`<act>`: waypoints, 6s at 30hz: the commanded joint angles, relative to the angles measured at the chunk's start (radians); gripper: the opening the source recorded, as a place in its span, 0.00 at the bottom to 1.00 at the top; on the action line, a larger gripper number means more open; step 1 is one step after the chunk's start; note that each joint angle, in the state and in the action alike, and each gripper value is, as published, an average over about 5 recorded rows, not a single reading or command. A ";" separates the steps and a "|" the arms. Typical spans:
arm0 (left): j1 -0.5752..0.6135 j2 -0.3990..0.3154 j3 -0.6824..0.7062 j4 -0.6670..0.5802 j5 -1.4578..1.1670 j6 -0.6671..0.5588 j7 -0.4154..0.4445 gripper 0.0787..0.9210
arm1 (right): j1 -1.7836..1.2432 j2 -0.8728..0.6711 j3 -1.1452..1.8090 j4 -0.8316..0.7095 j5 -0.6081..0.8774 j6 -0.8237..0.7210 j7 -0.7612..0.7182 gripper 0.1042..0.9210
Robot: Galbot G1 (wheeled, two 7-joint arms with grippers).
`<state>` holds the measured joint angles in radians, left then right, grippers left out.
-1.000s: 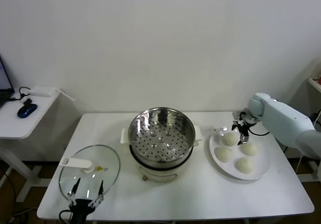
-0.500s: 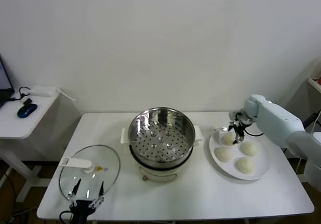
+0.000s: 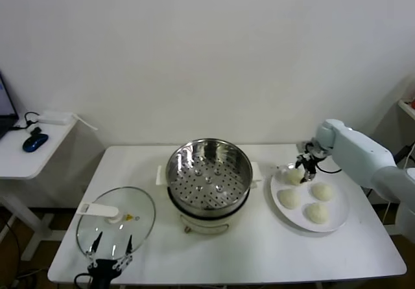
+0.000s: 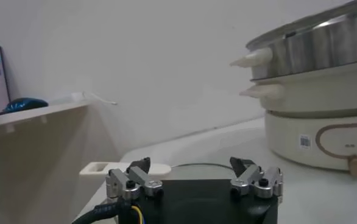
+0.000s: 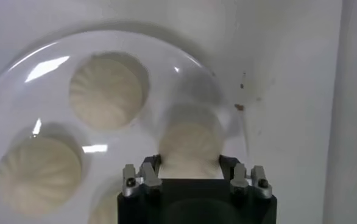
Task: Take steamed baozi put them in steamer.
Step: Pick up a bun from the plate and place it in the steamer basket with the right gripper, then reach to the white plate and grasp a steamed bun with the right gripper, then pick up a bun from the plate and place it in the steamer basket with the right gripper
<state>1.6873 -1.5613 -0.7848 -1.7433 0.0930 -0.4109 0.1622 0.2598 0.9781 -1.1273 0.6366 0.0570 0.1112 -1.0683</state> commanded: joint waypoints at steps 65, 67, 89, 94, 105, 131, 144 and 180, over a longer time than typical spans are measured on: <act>-0.005 -0.025 -0.003 -0.023 0.081 -0.042 -0.022 0.88 | 0.320 0.515 -0.447 -0.004 0.086 0.761 0.285 0.87; -0.003 -0.025 -0.002 -0.025 0.084 -0.041 -0.022 0.88 | 0.368 0.491 -0.491 0.038 0.139 0.761 0.275 0.88; 0.036 -0.020 0.014 -0.046 0.099 -0.035 -0.021 0.88 | 0.846 -0.030 -1.054 0.782 0.675 -0.271 0.227 0.88; 0.041 -0.023 0.013 -0.048 0.106 -0.040 -0.020 0.88 | 0.827 -0.068 -1.080 0.825 0.668 -0.328 0.204 0.88; 0.044 -0.034 0.009 -0.039 0.137 -0.052 -0.022 0.88 | 0.567 -0.134 -0.887 0.723 0.615 -0.376 0.207 0.88; 0.033 -0.043 -0.004 -0.002 0.148 -0.053 -0.023 0.88 | 0.144 -0.070 -0.539 0.365 0.446 -0.290 0.209 0.88; 0.024 -0.033 -0.006 -0.002 0.146 -0.050 -0.024 0.88 | 0.177 -0.075 -0.550 0.405 0.469 -0.299 0.197 0.56; 0.034 -0.033 0.019 -0.020 0.191 -0.057 -0.022 0.88 | 0.733 0.298 -0.537 0.719 0.994 -0.453 0.195 0.54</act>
<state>1.7205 -1.5907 -0.7643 -1.7621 0.2746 -0.4663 0.1407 1.0724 1.0999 -1.7819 1.4107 0.9836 -0.2987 -0.9222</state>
